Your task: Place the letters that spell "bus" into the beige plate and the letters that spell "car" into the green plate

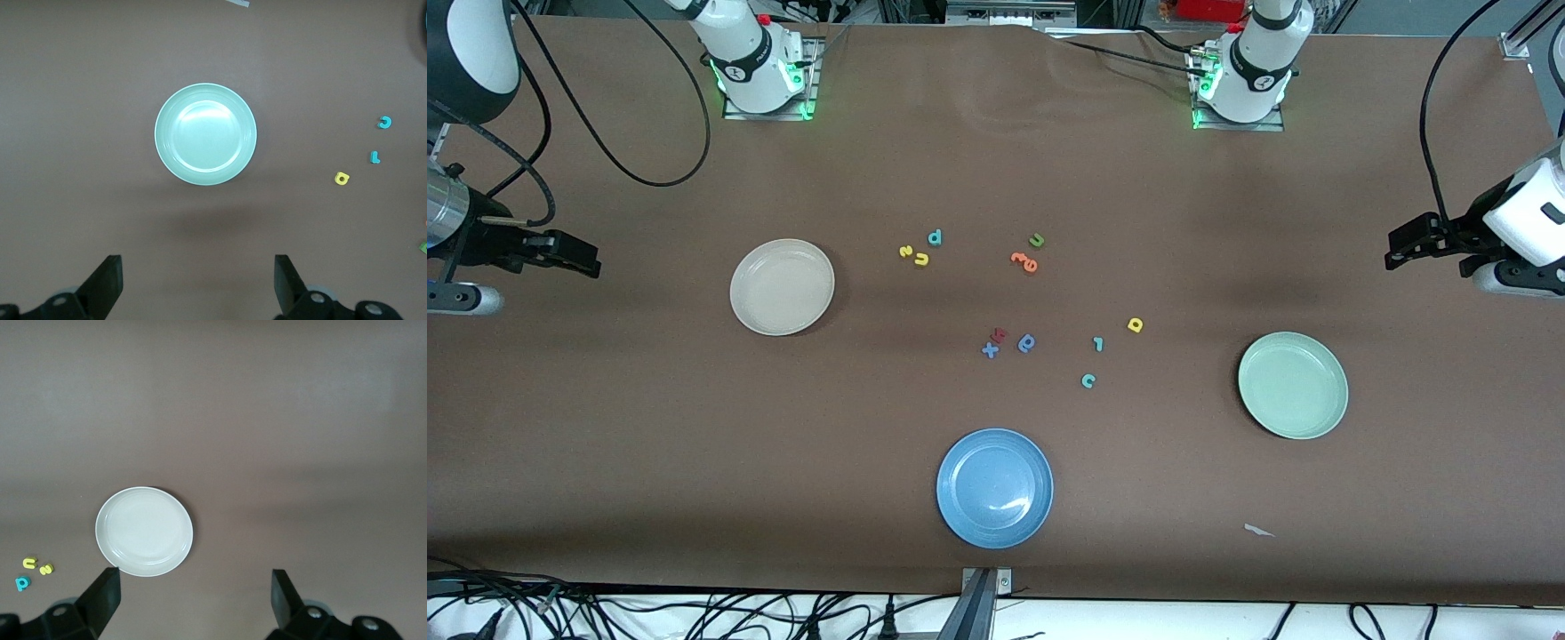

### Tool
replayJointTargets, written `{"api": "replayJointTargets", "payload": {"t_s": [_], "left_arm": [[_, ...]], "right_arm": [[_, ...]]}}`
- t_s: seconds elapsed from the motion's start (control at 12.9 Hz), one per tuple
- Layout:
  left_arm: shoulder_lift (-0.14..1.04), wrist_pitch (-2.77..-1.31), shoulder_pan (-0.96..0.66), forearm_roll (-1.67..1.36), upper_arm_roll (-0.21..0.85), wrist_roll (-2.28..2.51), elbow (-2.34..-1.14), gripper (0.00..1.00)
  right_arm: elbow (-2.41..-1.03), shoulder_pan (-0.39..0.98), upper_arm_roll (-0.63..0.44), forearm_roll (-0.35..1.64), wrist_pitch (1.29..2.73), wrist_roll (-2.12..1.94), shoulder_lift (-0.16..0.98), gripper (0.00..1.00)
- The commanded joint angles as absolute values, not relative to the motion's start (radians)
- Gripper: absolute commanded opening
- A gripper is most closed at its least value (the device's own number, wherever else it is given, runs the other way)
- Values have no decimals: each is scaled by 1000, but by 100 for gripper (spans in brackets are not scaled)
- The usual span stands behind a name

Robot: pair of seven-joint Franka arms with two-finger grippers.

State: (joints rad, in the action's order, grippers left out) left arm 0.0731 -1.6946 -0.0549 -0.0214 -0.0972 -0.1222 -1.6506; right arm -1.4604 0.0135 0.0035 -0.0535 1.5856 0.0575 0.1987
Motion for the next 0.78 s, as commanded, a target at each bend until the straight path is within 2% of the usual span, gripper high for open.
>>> {"api": "replayJointTargets", "payload": {"t_s": [0.0, 0.7], "left_arm": [[67, -1677, -52, 12, -94, -137, -1640, 100], [67, -1677, -51, 12, -94, -137, -1640, 100]], "right_arm": [[-1456, 15, 5, -61, 1572, 60, 199, 100], [-1439, 18, 3, -75, 1569, 41, 201, 100]]}}
